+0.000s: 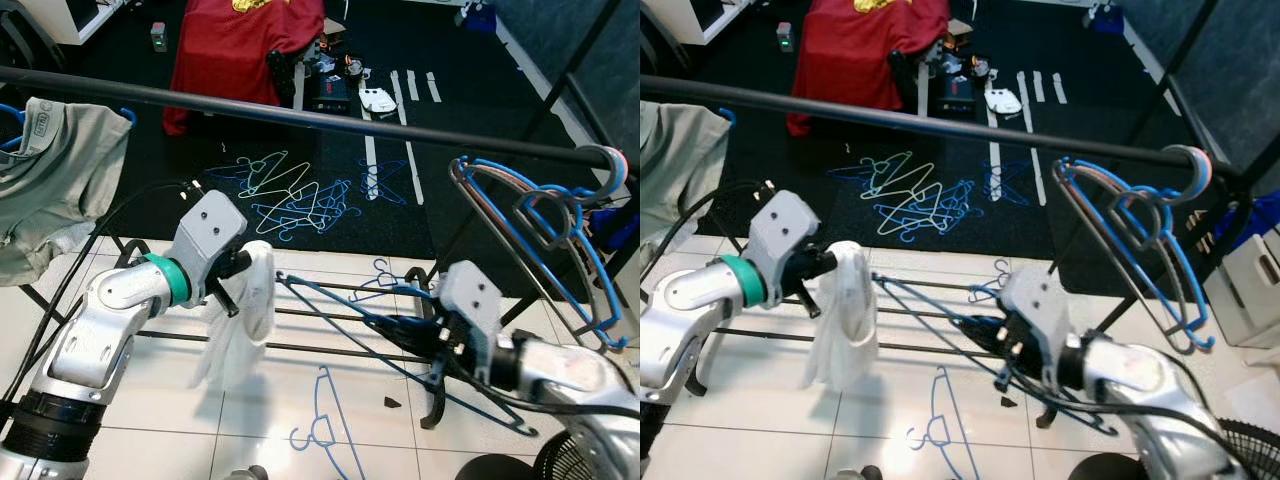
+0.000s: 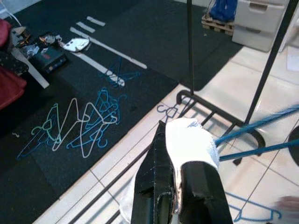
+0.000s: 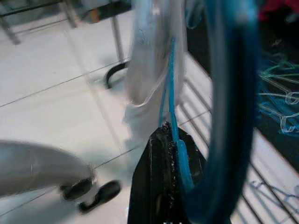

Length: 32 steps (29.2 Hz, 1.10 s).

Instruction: Hang hanger

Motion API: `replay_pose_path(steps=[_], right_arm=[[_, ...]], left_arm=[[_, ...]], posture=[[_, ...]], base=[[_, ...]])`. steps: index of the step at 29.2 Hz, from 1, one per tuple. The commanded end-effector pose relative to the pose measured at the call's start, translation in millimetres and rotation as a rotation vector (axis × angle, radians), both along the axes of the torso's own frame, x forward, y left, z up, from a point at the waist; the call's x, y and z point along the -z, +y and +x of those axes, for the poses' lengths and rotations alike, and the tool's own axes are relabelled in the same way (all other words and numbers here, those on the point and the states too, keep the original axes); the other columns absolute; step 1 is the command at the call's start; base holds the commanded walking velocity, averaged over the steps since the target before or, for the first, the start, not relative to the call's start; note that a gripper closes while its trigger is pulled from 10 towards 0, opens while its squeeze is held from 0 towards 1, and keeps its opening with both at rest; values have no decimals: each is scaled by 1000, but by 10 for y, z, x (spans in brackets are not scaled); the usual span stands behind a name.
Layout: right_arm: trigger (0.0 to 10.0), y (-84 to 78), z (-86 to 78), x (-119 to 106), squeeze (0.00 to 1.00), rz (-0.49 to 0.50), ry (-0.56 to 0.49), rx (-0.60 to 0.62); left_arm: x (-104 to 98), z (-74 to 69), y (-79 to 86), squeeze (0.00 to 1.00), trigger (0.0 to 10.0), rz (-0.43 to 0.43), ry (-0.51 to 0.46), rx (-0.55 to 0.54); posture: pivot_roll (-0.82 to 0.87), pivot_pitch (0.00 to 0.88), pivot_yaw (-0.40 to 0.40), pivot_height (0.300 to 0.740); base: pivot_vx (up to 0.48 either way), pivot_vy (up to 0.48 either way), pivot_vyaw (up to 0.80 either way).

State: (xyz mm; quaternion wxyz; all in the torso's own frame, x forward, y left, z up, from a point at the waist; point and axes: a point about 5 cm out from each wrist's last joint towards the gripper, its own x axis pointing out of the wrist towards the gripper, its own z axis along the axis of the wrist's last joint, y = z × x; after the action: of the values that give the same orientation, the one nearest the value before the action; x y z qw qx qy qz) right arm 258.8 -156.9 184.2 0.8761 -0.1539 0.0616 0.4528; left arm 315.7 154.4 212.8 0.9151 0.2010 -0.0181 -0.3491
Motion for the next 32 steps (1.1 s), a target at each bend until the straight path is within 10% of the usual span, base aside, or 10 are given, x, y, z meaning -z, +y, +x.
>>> replay_pose_path(steps=[1, 11, 20, 32], right_arm=[[10000, 51, 46, 33, 0, -2, -15, 16], [10000, 234, 104, -88, 0, 76, -75, -18], [10000, -122, -135, 53, 0, -32, -4, 1], [10000, -106, -186, 33, 0, -16, 7, -14]], left_arm=[[-8, -57, -54, 0, 10000, -16, 7, 42], [28, -34, -61, 0, 10000, 40, -25, 0], [97, 58, 140, 0, 10000, 141, -49, -117], [74, 44, 129, 0, 10000, 109, -39, -98]], posture=[[-22, 143, 58, 740], [-19, 138, 54, 740], [-34, 139, 50, 740], [-32, 132, 52, 740]], base=[[0, 0, 0], [0, 0, 0], [0, 0, 0], [0, 0, 0]])
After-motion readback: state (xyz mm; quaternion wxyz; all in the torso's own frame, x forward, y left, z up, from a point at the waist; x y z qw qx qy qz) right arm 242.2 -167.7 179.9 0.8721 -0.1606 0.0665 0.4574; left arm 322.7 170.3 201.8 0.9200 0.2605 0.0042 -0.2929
